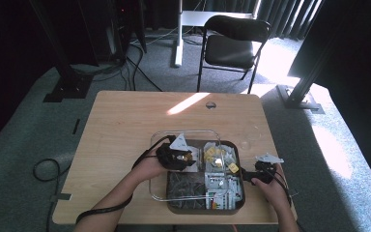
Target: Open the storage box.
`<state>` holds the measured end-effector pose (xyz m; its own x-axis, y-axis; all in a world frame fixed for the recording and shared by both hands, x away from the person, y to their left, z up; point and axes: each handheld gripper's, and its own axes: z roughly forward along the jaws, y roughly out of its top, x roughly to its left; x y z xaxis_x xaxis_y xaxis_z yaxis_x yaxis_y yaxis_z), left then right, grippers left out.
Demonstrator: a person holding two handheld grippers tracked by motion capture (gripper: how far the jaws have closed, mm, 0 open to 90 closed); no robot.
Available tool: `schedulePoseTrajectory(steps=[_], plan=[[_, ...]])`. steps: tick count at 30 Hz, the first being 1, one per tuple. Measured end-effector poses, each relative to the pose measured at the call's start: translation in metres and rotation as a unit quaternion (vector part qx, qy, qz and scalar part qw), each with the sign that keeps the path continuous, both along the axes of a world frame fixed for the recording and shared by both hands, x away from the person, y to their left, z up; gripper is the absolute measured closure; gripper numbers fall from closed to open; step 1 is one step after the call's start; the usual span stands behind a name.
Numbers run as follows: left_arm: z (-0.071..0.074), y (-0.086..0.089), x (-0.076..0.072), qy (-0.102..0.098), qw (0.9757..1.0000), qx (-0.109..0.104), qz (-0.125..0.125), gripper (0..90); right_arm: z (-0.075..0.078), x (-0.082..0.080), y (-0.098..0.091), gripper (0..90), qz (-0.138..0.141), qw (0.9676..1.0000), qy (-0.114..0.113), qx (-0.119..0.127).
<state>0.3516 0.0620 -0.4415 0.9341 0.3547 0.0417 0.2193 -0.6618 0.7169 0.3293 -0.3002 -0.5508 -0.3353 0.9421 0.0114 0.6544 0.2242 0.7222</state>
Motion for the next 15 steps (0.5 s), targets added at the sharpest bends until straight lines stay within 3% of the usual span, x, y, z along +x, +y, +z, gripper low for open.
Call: schedulePoseTrajectory(steps=[15], plan=[[0.0, 0.04, 0.004, 0.0, 0.9992, -0.014, 0.037, 59.2, 0.0, 0.0, 0.0, 10.8, 0.0, 1.0, 0.0, 0.0]])
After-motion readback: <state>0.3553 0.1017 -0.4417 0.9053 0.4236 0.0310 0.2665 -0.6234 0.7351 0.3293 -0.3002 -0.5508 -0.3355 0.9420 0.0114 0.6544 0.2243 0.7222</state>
